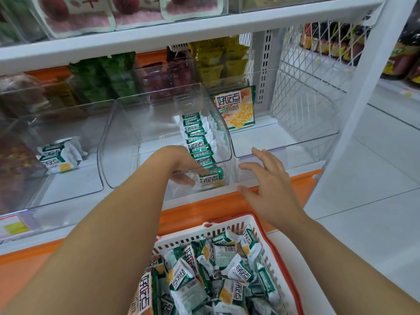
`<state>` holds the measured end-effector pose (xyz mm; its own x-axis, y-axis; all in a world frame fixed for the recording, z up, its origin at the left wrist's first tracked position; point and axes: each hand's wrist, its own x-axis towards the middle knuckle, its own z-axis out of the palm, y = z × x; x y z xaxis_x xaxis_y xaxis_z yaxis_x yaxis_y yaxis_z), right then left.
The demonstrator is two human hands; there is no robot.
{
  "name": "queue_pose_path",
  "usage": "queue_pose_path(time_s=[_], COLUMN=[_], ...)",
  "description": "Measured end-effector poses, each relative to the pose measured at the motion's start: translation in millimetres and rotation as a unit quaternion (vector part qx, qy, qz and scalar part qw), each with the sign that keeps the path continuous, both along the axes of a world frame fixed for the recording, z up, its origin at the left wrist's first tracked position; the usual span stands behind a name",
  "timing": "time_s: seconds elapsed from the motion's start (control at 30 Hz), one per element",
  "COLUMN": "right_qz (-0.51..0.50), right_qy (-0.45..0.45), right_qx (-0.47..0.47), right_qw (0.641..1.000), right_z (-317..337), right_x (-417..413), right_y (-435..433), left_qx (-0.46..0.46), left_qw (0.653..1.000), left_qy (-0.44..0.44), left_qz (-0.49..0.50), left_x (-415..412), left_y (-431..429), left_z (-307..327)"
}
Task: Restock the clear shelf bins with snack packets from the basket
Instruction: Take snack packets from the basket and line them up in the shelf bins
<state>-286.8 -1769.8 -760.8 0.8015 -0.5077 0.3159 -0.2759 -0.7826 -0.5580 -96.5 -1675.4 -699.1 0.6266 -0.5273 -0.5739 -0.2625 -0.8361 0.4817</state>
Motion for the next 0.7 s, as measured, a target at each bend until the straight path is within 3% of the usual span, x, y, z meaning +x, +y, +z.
queue_pose_path(time_s=[0.17, 0.43, 0.7], right_qz=[0.003, 0.003, 0.005], right_qy=[0.004, 0.0, 0.01], right_qx=[-0.002, -0.022, -0.024], right_qw=[1.0, 1.0, 1.0], right_z=[-0.4, -3.8, -3.0], right_x=[-0.7, 1.1, 0.7], right_y=[-0.6, -2.2, -0.5], left_qx=[0.026, -0.08, -0.084], left_qw=[0.997, 0.995, 0.993], left_qy=[-0.068, -0.049, -0.077], left_qz=[-0.04, 0.015, -0.025], left_x=[0.4, 5.3, 3.8], left_y=[-0.8, 3.2, 3.6], left_z=[-1.0, -6.8, -8.2])
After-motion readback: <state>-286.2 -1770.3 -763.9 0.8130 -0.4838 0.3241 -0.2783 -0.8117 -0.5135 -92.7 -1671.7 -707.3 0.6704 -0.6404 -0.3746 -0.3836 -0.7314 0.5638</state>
